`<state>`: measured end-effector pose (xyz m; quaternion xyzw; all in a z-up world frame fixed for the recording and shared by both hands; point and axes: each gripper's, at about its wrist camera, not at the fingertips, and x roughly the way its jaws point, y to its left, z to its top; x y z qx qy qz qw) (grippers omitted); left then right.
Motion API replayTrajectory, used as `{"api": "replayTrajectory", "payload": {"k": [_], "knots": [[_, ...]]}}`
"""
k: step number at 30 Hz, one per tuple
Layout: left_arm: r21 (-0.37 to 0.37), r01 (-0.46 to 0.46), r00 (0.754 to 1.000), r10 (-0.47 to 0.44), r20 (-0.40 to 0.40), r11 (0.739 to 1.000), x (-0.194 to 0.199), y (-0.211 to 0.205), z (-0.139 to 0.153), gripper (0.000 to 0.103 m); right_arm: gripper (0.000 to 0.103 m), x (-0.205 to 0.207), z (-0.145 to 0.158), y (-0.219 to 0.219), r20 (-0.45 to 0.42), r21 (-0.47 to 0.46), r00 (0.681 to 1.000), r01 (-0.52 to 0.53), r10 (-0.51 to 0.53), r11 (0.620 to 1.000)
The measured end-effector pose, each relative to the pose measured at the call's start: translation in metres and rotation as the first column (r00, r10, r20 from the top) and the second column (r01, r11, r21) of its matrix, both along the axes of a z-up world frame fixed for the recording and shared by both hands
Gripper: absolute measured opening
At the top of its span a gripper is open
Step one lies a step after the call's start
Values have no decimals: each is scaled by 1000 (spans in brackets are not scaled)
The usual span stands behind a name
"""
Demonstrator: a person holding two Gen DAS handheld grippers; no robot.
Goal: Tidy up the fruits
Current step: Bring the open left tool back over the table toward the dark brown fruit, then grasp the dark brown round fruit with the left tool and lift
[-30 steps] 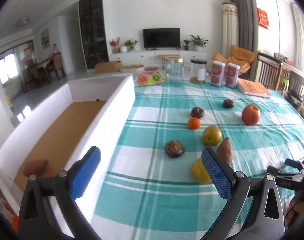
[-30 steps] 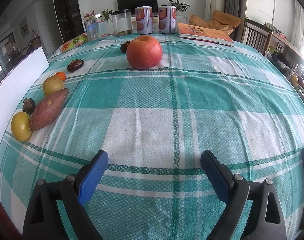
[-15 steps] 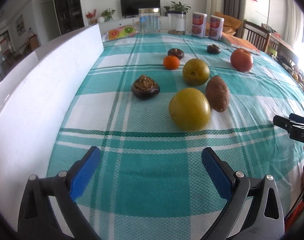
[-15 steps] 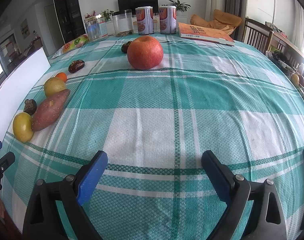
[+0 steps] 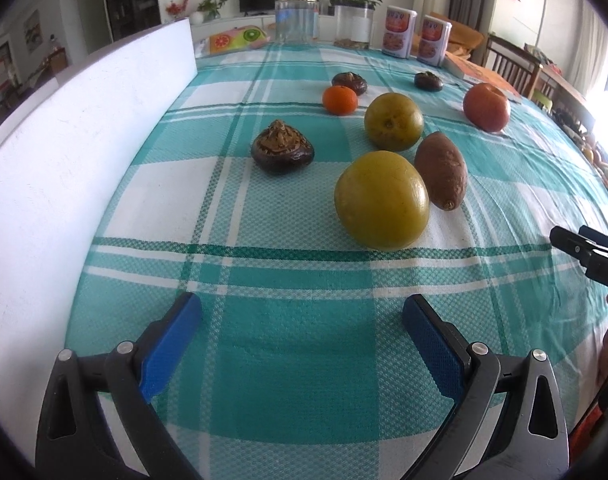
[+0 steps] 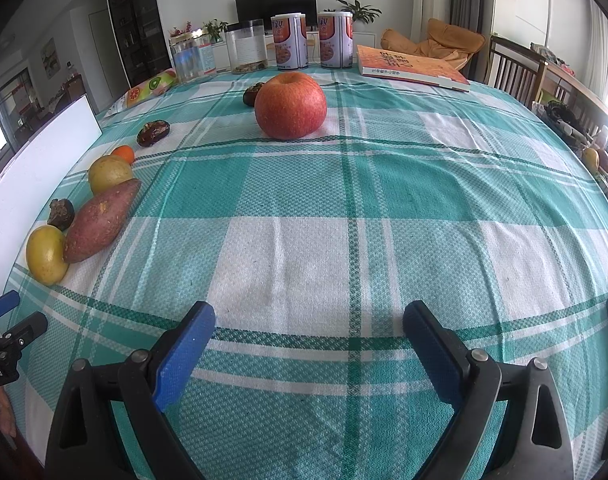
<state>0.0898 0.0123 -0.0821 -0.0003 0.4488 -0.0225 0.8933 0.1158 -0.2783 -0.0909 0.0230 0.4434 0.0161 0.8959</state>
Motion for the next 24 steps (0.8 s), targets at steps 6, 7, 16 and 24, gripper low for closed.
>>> {"api": "replayTrajectory", "payload": {"k": [6,7,16,24], "knots": [[7,-2,1000,2,2,1000,0,-1,0,102,95,0,0,0,0,1,1000,0,0,1000],[8,-3,1000,3,2,1000,0,0,-1,102,95,0,0,0,0,1,1000,0,0,1000],[10,-4,1000,4,5,1000,1,0,-1,102,96,0,0,0,0,1,1000,0,0,1000],[11,-11,1000,10,10,1000,2,0,-1,102,96,0,0,0,0,2,1000,0,0,1000]]}}
